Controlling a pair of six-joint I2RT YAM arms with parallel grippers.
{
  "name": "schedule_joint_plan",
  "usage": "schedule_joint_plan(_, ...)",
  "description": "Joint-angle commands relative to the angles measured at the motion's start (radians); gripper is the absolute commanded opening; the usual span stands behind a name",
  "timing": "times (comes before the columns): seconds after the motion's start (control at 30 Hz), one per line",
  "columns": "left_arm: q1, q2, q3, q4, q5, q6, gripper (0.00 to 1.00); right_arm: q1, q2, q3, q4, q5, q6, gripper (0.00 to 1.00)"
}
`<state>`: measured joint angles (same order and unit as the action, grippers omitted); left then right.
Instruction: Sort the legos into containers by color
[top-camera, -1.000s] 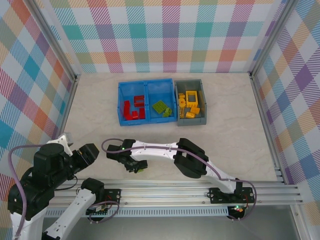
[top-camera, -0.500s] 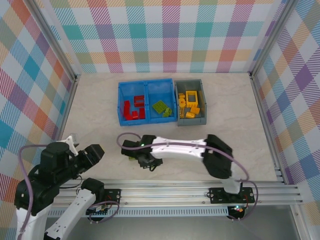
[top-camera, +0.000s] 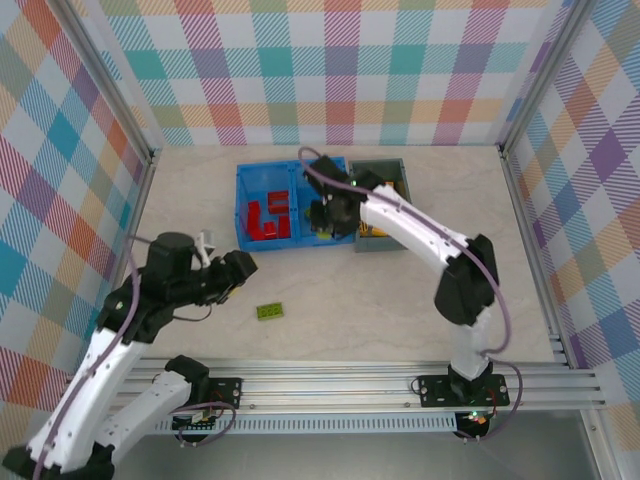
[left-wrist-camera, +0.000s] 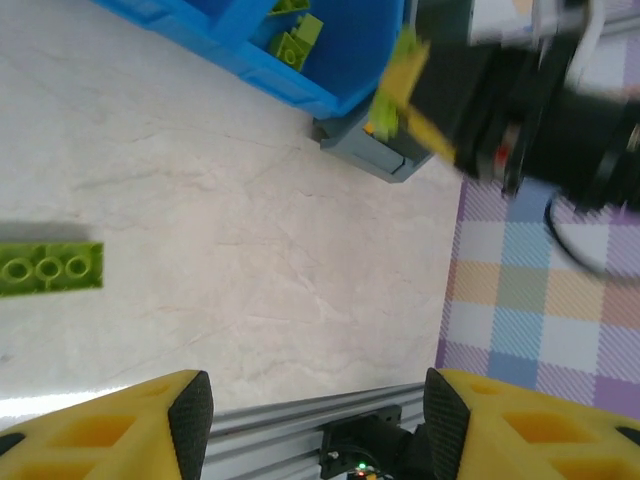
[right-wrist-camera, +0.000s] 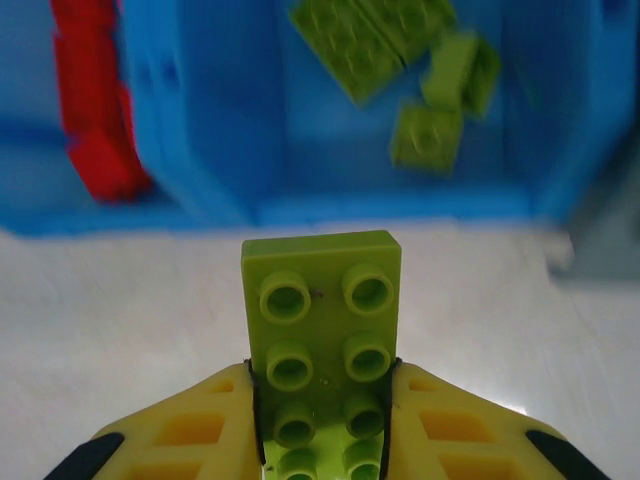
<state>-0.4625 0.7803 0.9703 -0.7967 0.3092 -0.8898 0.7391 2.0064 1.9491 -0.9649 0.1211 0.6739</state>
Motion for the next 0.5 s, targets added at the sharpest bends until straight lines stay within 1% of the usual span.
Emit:
schedule_joint_plan(0.0,-0.103,0.106,0.048,0.16,-0.134,0.017,0.59,-0.042,0.138,0.165,-0.002,-0.098,-0.097,0.27)
schedule_joint_plan(0.07,-0.173,0.191,0.086,0.186,-0.25,0.046,0.59,-0.073,0.238,0.292,-0.012,-0.126,-0.097,0.27)
schedule_joint_plan(0.2,-0.255,0.33,0.142,0.269,-0.378,0.101,0.57,-0.112,0.39,0.475,-0.009,-0.174,-0.086,0.28)
schedule_joint_plan(0.27,-0.283,0.4,0.176,0.294,-0.422,0.132,0.57,-0.128,0.45,0.539,0.01,-0.199,-0.079,0.28)
schedule_joint_plan(0.33,-0.298,0.458,0.209,0.305,-0.44,0.149,0.56,-0.142,0.498,0.588,0.023,-0.218,-0.071,0.29)
schedule_joint_plan(0.47,-0.332,0.522,0.251,0.32,-0.466,0.17,0.56,-0.169,0.563,0.629,0.069,-0.26,-0.046,0.3)
